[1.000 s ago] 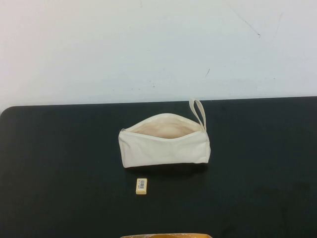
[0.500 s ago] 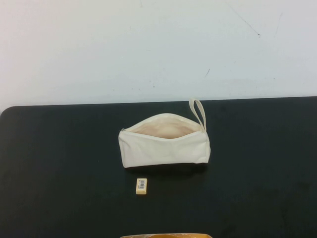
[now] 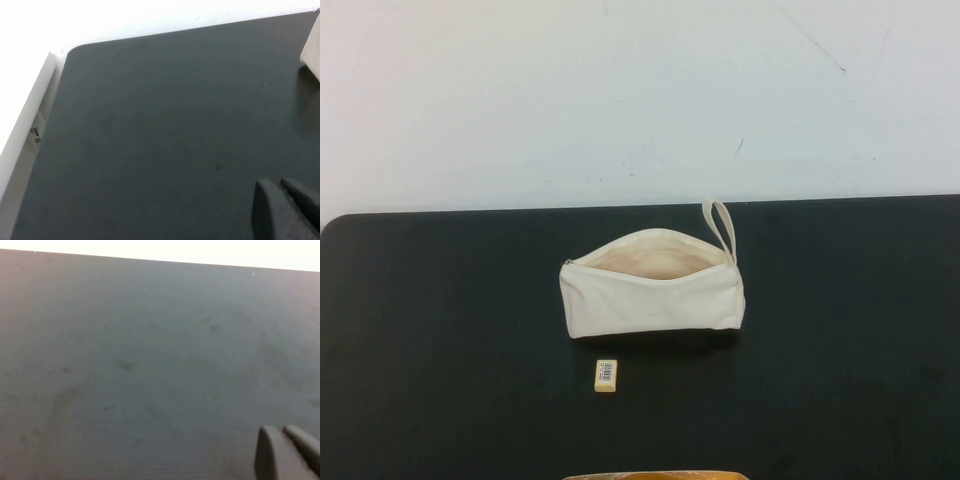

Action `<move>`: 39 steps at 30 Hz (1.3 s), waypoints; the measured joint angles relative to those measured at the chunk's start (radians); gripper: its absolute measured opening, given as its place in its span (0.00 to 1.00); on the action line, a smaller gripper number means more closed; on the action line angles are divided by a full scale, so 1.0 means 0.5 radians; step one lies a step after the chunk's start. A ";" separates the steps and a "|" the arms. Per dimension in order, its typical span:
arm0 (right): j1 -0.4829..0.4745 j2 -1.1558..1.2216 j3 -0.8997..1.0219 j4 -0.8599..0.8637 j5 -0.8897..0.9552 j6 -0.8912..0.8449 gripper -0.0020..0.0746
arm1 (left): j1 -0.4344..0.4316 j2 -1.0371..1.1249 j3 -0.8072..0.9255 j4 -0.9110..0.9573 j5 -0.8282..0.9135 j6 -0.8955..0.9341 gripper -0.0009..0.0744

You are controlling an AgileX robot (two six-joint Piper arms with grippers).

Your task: Put eraser into pencil case

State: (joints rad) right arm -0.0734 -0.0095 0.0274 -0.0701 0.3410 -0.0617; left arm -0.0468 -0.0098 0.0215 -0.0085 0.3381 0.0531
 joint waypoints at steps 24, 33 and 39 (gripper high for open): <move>0.000 0.000 0.000 0.000 0.000 0.000 0.02 | 0.000 0.000 0.009 0.075 -0.478 0.007 0.01; 0.000 0.000 0.000 0.000 0.000 0.000 0.02 | 0.000 0.000 0.009 0.090 -1.399 0.019 0.01; 0.000 0.000 0.000 0.000 0.000 0.000 0.02 | 0.000 0.000 0.009 0.033 -1.735 -0.203 0.01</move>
State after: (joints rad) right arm -0.0734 -0.0095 0.0274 -0.0701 0.3410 -0.0617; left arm -0.0468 -0.0098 0.0259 0.0077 -0.5296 -0.0482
